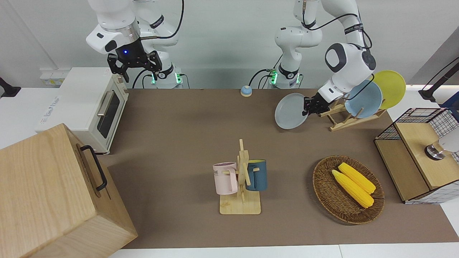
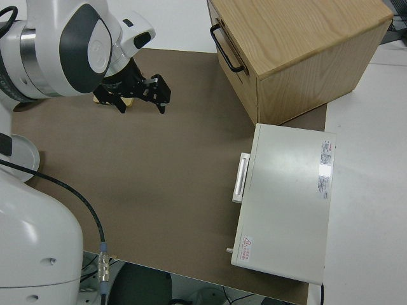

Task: Pick gray plate from low plate rack and place it on table with left arm
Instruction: 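Carry the plate away from the rack and lower it flat onto the table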

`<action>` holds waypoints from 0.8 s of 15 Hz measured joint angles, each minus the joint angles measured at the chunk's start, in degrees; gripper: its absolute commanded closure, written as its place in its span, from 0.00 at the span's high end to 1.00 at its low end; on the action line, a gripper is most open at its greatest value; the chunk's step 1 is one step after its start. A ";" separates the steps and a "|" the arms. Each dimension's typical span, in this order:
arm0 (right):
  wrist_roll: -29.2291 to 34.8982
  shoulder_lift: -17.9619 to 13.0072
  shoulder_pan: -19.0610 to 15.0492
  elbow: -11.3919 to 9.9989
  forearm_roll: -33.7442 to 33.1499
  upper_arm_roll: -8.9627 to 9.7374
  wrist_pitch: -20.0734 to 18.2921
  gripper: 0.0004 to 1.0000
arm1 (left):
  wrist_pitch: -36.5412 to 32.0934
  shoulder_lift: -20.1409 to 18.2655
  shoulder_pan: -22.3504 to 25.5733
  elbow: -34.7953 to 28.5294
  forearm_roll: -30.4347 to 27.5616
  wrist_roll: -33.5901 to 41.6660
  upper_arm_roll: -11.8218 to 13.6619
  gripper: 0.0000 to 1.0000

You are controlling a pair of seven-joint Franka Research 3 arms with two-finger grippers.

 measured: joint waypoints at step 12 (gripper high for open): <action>0.00 0.00 0.00 0.00 0.00 0.00 0.00 0.99 | 1.92 0.77 0.74 -1.37 -1.10 3.48 0.30 0.99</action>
